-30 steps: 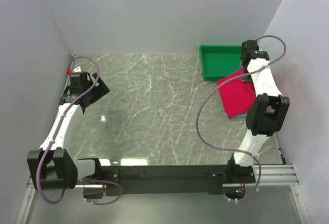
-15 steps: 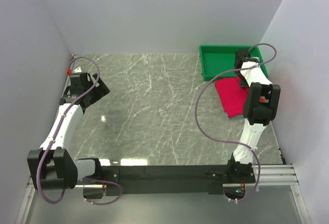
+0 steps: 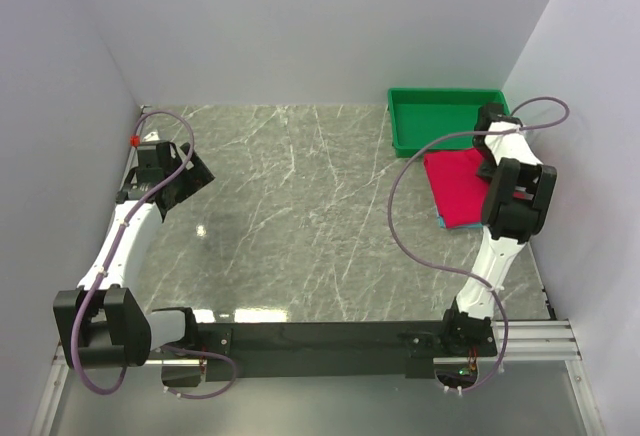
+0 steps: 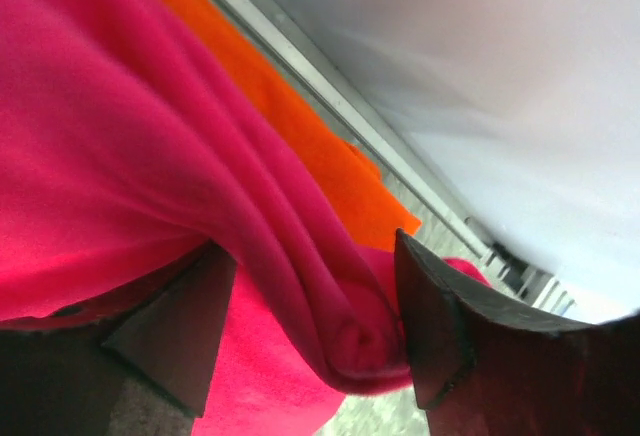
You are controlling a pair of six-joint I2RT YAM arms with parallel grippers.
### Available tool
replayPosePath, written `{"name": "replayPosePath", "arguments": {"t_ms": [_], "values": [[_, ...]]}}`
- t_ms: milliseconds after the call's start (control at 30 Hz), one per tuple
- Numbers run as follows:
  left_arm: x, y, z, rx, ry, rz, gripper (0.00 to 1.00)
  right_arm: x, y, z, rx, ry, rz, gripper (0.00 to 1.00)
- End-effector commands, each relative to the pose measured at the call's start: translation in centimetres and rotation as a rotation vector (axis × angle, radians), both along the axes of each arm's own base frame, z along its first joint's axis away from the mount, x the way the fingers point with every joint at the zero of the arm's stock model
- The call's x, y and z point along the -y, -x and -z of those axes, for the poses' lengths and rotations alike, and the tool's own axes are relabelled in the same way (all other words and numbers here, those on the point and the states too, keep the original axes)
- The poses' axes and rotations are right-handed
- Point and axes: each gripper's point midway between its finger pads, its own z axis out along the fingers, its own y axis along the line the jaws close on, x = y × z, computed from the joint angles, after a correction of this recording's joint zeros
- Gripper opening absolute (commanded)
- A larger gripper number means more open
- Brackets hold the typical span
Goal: Fold and stack the t-shirts
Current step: Neatly place the folded tshirt to the corner, then reset both grippers
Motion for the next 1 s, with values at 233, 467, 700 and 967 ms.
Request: {"name": "replayPosePath", "arguments": {"t_ms": [233,467,700,967], "values": [[-0.3,-0.6,-1.0,0.051,-0.013,0.006,0.99,0.0,2.5,-7.4,0.237,-0.088,0.158,0.79],[0.0,-0.8,-2.6,0.121,-0.017,0.020,1.00,-2.0,3.9,-15.2,0.468,-0.121,0.110,0.80],[0.8,1.1,-7.8,0.202,0.029,0.029,0.99,-6.5,6.7,-22.8,0.767,-0.230,-0.047,0.80],[-0.7,8.3,-18.6,0.399,-0.039,-0.066,1.00,-13.4,12.9,-29.7,1.087,-0.332,-0.250,0.84]]}}
